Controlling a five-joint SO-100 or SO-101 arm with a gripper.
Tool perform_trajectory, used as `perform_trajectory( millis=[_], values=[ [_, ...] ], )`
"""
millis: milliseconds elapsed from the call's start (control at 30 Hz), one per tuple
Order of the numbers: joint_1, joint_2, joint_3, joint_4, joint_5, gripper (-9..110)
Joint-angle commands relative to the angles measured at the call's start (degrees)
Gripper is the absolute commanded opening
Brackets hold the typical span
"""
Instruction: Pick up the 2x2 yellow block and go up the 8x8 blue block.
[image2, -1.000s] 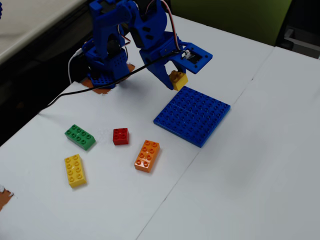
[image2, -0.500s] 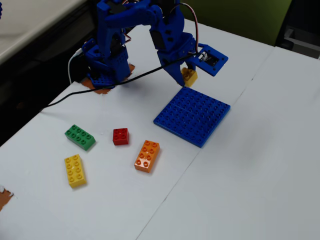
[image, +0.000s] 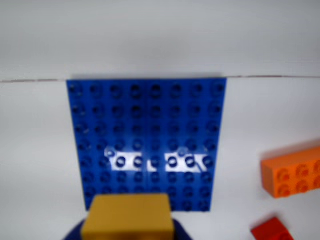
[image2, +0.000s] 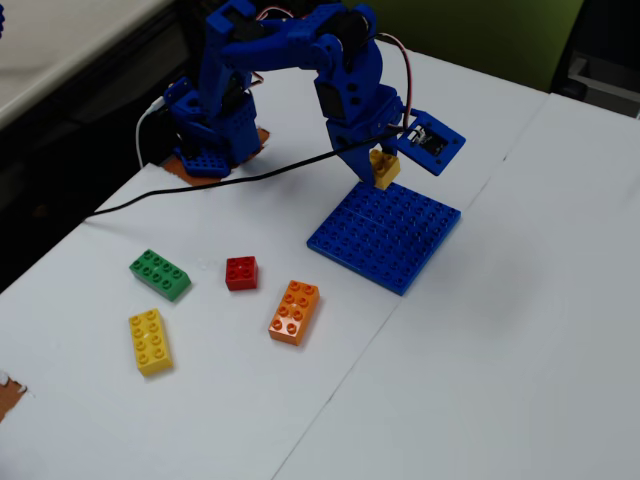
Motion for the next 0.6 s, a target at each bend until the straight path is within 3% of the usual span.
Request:
perform_trajectory(
  millis=[0,567],
  values=[
    [0.4,0.4,-3.3,-0.3,0.6,0],
    [1.6,-2.5,-5.9,0.0,0.1,0]
  ],
)
